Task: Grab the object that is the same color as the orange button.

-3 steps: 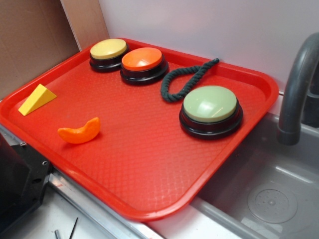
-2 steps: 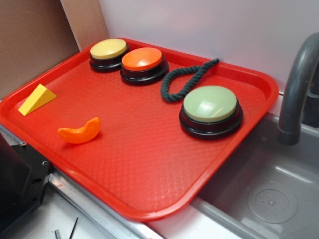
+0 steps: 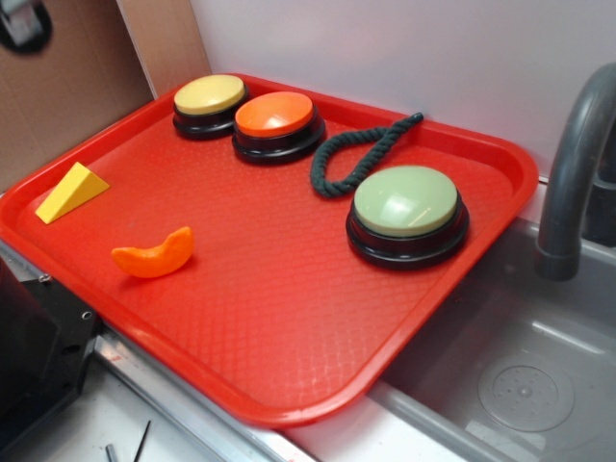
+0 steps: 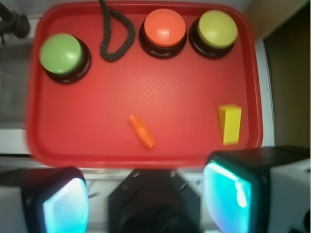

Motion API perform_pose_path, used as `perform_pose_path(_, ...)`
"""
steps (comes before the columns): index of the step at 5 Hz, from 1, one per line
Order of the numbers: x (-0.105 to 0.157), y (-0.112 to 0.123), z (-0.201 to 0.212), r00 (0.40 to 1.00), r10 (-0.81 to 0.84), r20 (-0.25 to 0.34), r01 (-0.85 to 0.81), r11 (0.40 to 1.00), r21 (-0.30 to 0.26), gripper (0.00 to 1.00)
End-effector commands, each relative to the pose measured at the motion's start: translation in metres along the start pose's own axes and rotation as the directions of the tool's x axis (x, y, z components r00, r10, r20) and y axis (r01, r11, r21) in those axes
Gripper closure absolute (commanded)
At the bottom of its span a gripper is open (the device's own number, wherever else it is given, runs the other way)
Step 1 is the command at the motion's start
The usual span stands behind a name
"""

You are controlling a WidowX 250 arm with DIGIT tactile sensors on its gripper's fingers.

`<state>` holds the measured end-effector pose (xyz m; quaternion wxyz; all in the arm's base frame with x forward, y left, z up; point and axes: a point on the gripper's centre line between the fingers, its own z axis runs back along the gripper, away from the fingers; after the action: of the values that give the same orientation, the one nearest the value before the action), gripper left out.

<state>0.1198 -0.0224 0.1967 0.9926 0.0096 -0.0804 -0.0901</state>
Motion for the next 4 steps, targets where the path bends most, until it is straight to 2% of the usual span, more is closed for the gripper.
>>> perform_pose_path(1,-0.014,0.0,-0.066,0.999,-0.027,0.032,0.027,0.999,0.018,0.0)
perform_pose_path(2,-0.018,0.001,-0.099,0.998,-0.032,-0.047,0.031,0.999,-0.02,0.0)
perform_pose_path(3,-0.011,0.001,-0.129,0.987,-0.131,-0.092,0.124,0.99,-0.072,0.0)
perform_pose_path(4,0.002,0.005,-0.151,0.953,-0.267,-0.147,0.26,0.964,-0.064,0.0)
